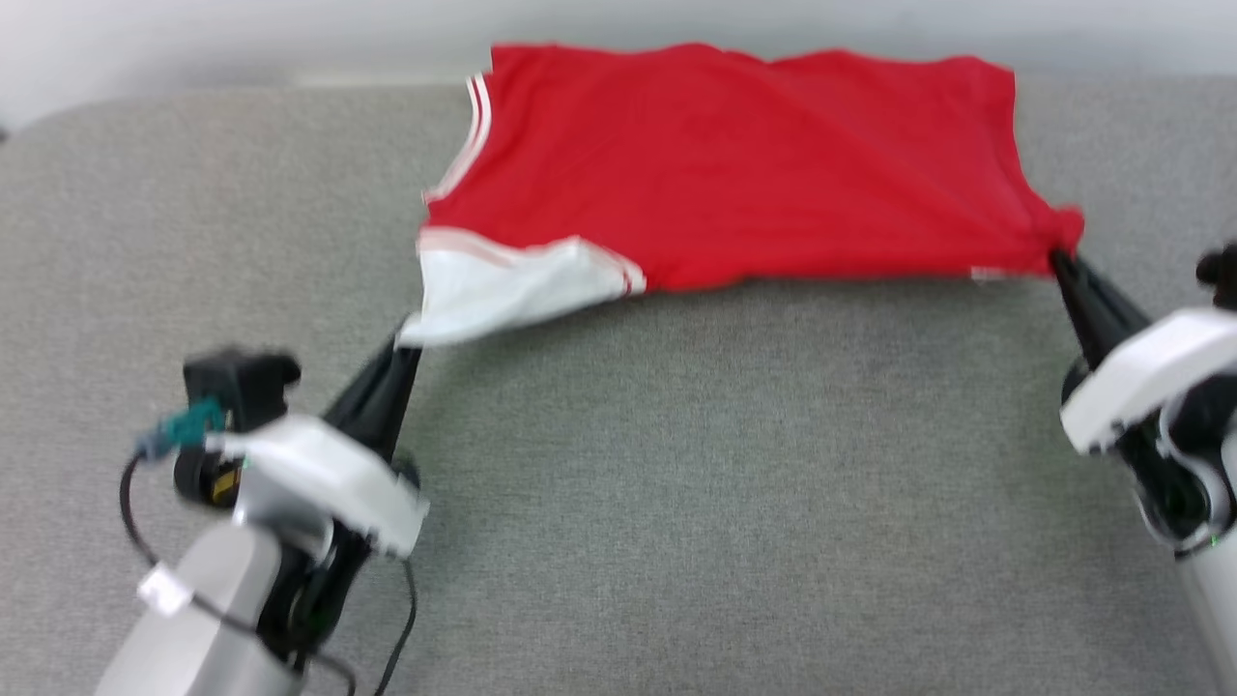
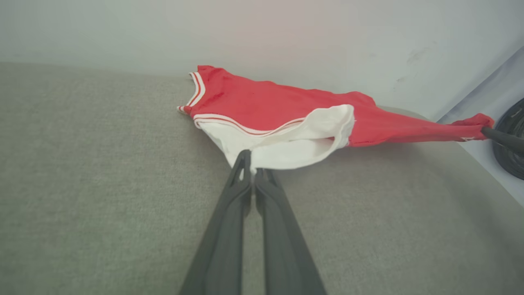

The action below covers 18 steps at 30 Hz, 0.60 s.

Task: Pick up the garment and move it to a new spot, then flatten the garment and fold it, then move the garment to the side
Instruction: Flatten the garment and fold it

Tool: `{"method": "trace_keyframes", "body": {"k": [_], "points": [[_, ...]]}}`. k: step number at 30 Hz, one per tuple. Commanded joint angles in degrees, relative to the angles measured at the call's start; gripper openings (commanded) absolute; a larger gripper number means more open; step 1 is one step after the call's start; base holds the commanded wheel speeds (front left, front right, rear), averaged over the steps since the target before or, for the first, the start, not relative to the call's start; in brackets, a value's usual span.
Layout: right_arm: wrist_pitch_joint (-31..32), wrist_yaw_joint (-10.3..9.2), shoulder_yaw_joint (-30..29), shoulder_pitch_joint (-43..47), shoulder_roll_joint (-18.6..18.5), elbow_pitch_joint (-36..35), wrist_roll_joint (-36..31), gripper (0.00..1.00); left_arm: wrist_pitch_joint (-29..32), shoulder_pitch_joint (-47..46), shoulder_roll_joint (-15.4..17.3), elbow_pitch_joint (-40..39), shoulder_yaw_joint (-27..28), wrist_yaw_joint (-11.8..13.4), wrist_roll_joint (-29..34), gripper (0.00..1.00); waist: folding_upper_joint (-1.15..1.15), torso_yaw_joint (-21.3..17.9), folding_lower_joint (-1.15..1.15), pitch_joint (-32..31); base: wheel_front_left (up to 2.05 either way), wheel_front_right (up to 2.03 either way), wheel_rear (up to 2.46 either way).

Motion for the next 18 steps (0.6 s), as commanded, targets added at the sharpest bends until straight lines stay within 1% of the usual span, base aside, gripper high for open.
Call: {"method": "trace_keyframes", "body": {"k": [1, 5, 7, 9, 12, 16, 18], "points": [[0.2, -0.02, -0.1, 1.6, -0.4, -0.8, 0.5, 0.00, 0.2, 1.9, 0.7, -0.7, 0.3, 0.4, -0.2, 0.00, 0.00, 0.4, 0.01, -2.0, 0.00, 0.00, 0.00], [1.9, -0.02, -0.7, 7.8, -0.8, -3.6, 3.3, 0.00, 1.7, 9.8, 3.0, -5.0, 0.9, 1.9, -2.1, 0.00, 0.00, 0.6, 0.01, -3.9, 0.00, 0.00, 0.00], [2.8, -0.02, -1.1, 10.5, -1.2, -5.1, 4.4, 0.00, 2.7, 13.2, 4.1, -7.8, 0.7, 1.9, -3.0, 0.00, 0.00, 0.8, 0.01, -4.6, 0.00, 0.00, 0.00], [3.8, -0.02, -1.6, 13.0, -1.6, -6.5, 5.3, 0.00, 3.7, 16.4, 5.2, -10.4, 0.7, 2.5, -3.7, 0.00, 0.00, 1.1, 0.01, -5.1, 0.00, 0.00, 0.00], [5.6, -0.02, -2.3, 16.9, -2.5, -8.4, 4.8, 0.00, 5.2, 20.7, 6.8, -14.0, 0.3, 3.2, -4.5, 0.00, 0.00, 1.6, 0.01, -6.0, 0.00, 0.00, 0.00], [8.5, -0.02, -4.1, 22.2, -2.8, -11.8, 5.8, 0.00, 8.2, 25.6, 9.2, -18.1, -0.6, 3.4, -5.9, 0.00, 0.00, 2.1, 0.01, -7.4, 0.00, 0.00, 0.00], [9.9, -0.02, -5.2, 24.9, -3.1, -13.6, 6.0, 0.00, 10.2, 27.9, 10.4, -19.8, -1.5, 3.1, -6.8, 0.00, 0.00, 2.4, 0.01, -8.1, 0.00, 0.00, 0.00]]}}
